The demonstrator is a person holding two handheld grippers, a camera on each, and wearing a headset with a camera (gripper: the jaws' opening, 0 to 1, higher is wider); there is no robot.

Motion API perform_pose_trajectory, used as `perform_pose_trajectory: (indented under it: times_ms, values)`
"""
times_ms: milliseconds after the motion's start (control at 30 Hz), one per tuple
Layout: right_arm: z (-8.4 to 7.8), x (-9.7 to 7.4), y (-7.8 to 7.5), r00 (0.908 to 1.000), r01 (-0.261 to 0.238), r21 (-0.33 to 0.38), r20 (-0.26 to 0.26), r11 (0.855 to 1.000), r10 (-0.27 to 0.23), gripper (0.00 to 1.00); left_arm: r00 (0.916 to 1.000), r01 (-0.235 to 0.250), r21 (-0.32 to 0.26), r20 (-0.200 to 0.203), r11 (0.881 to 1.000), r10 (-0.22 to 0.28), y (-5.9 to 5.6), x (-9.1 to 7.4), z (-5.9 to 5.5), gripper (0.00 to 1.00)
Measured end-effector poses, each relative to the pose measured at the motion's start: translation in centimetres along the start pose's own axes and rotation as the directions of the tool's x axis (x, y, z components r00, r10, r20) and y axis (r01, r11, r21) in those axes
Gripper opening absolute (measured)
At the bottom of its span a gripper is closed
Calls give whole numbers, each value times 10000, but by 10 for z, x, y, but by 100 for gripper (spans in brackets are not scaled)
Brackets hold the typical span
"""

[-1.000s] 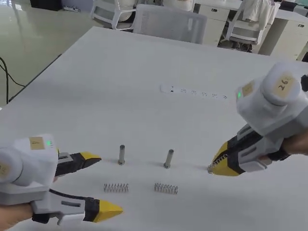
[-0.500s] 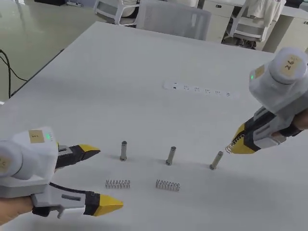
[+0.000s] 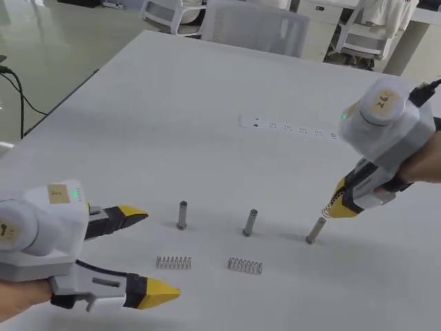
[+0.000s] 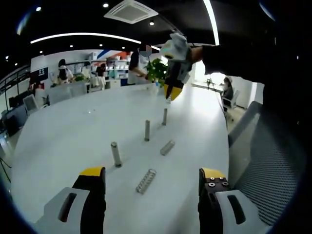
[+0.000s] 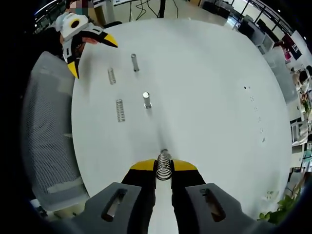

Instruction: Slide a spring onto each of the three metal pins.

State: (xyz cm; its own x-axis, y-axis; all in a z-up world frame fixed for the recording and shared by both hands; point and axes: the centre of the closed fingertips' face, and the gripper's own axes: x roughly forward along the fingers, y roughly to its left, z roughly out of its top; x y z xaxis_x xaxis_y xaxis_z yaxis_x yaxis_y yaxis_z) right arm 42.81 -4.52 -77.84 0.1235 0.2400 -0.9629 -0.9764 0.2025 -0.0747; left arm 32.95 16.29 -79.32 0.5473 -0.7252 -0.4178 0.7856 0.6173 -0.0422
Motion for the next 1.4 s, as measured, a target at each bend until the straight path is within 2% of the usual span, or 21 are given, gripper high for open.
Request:
perform_pose_trajectory:
  times_ms: [400, 867, 1100, 1400]
  values:
    - [-7, 12, -4, 9995, -207, 295, -221, 9993, 213, 8, 10000, -37, 5, -26, 10000, 37, 1, -2, -2, 73]
    - [-8, 25, -5, 9983, -319, 304, -484, 9990, 334, 8, 10000, -63, -13, -34, 10000, 63, 1, -5, -5, 71]
    - [-11, 37, -2, 9967, -390, 311, -700, 9988, 411, 8, 10000, -84, -3, -28, 10000, 84, 1, -6, -4, 71]
    - [-12, 53, 3, 9963, -527, 534, -650, 9972, 561, 8, 10000, -34, 16, -31, 10000, 34, -1, -5, -3, 71]
